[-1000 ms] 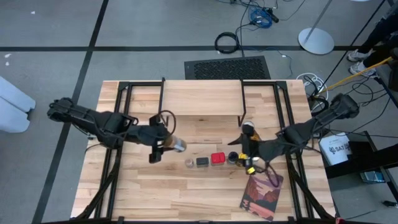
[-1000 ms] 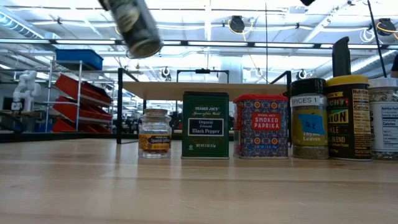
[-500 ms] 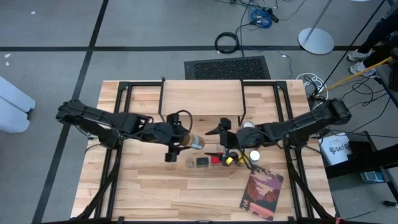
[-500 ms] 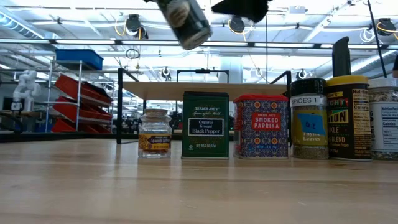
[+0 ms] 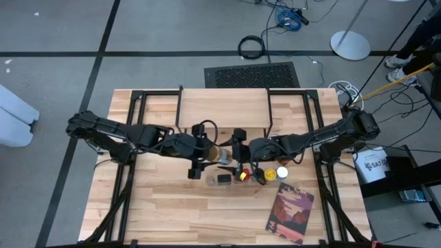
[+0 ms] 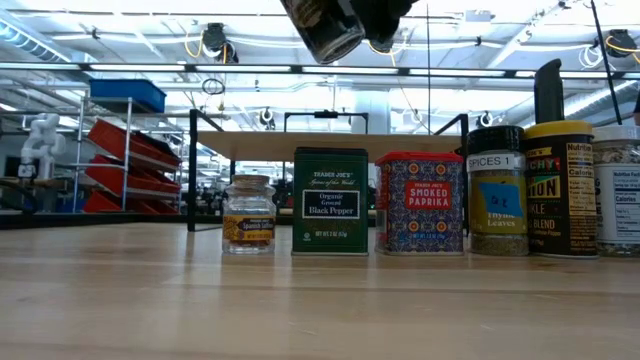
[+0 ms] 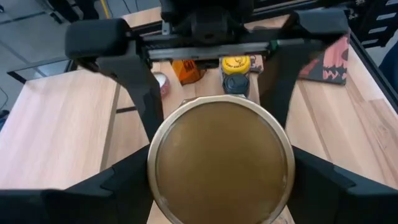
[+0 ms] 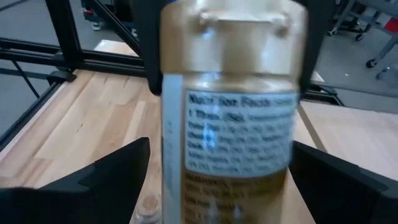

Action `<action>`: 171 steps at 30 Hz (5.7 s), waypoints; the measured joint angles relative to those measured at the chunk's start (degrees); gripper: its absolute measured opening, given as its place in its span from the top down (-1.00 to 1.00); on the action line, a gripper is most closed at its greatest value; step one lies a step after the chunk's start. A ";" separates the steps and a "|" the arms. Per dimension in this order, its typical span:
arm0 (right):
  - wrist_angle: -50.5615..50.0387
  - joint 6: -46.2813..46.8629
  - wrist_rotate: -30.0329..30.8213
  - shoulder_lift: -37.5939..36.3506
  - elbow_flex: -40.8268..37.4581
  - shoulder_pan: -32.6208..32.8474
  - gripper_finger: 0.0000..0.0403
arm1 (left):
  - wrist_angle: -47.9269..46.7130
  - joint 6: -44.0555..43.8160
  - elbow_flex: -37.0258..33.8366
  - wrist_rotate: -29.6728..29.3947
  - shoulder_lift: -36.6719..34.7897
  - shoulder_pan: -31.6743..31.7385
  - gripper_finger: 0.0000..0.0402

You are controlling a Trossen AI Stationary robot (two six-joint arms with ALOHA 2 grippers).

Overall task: Shelf spices
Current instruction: Put the brown spice bottle in the bottom center of the table

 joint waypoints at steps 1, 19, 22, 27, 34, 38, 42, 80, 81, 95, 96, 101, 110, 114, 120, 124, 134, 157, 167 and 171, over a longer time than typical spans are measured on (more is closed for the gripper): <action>0.03 -0.21 -0.08 0.23 0.21 -0.11 -0.81 | 0.06 0.00 0.00 -0.01 0.00 0.00 -0.46; 0.20 1.29 -0.03 0.72 0.71 -0.75 -0.67 | 3.48 1.23 0.00 1.57 1.09 0.04 -0.46; -0.05 1.29 -0.19 0.72 0.71 -0.75 -0.57 | 3.47 1.49 0.00 1.52 1.76 0.07 -0.46; 0.02 1.62 -0.45 0.72 0.71 -0.75 -0.43 | 3.47 1.59 -0.01 1.10 1.86 0.15 -0.46; 0.02 1.84 -0.51 0.72 0.71 -0.75 -0.31 | 3.43 1.62 -0.02 1.00 1.86 0.15 -0.46; 0.02 1.92 -0.45 0.72 0.71 -0.75 -0.36 | 3.44 1.60 -0.02 0.70 1.86 0.15 -0.46; -0.20 2.00 -0.40 0.69 0.71 -0.75 -0.35 | 3.40 1.60 -0.03 0.19 1.86 0.11 -0.46; -3.05 2.80 -2.00 -0.18 0.64 -0.51 -0.34 | 4.78 1.60 -0.09 -0.27 -0.19 0.02 -0.67; -3.90 2.80 -2.03 -0.55 0.64 -0.49 -0.33 | 4.85 1.60 -0.09 -0.27 -0.84 0.00 -0.67; -5.46 3.87 -4.75 -5.91 0.64 -0.43 -0.32 | 5.11 1.15 -0.04 -2.85 -7.44 -0.49 -0.67; -5.44 4.01 -5.39 -6.40 0.64 -0.36 -0.31 | 5.03 1.14 -0.04 -2.85 -7.38 -0.70 -0.67; -6.09 3.86 -6.56 -9.81 0.64 0.29 -0.37 | 6.44 1.11 -0.04 -3.10 -7.32 -1.90 -0.67; -12.76 3.50 -8.01 -18.51 0.64 -0.67 -0.32 | 6.85 3.19 -0.04 -9.62 -7.39 -2.54 -0.67; -14.73 3.67 -8.68 -20.98 0.64 -0.79 -0.38 | 9.87 4.49 -0.04 -10.13 -7.34 -2.54 -0.67; -18.98 6.48 -16.33 -24.05 0.64 -0.75 -0.34 | 13.77 4.43 -0.04 -6.55 -7.19 -2.60 -0.67; -20.11 6.93 -16.86 -25.07 0.64 -0.75 -0.32 | 16.04 4.07 -0.04 -4.21 -5.74 -2.59 -0.67; -22.50 7.50 -16.98 -23.65 0.64 -0.75 -0.32 | 17.21 2.98 -0.07 -4.55 -0.15 -2.74 -0.67; -39.58 14.43 -17.22 -29.73 0.66 1.93 -0.32 | 22.22 -0.51 -0.07 -5.15 1.58 -4.98 -0.67; -49.98 18.07 -18.56 -35.83 0.66 4.62 -0.33 | 27.14 -0.51 -0.09 -4.06 7.48 -4.83 -0.67; -52.13 19.70 -18.48 -38.42 0.66 6.23 -0.33 | 29.71 -0.55 -0.11 -4.14 8.52 -4.83 -0.67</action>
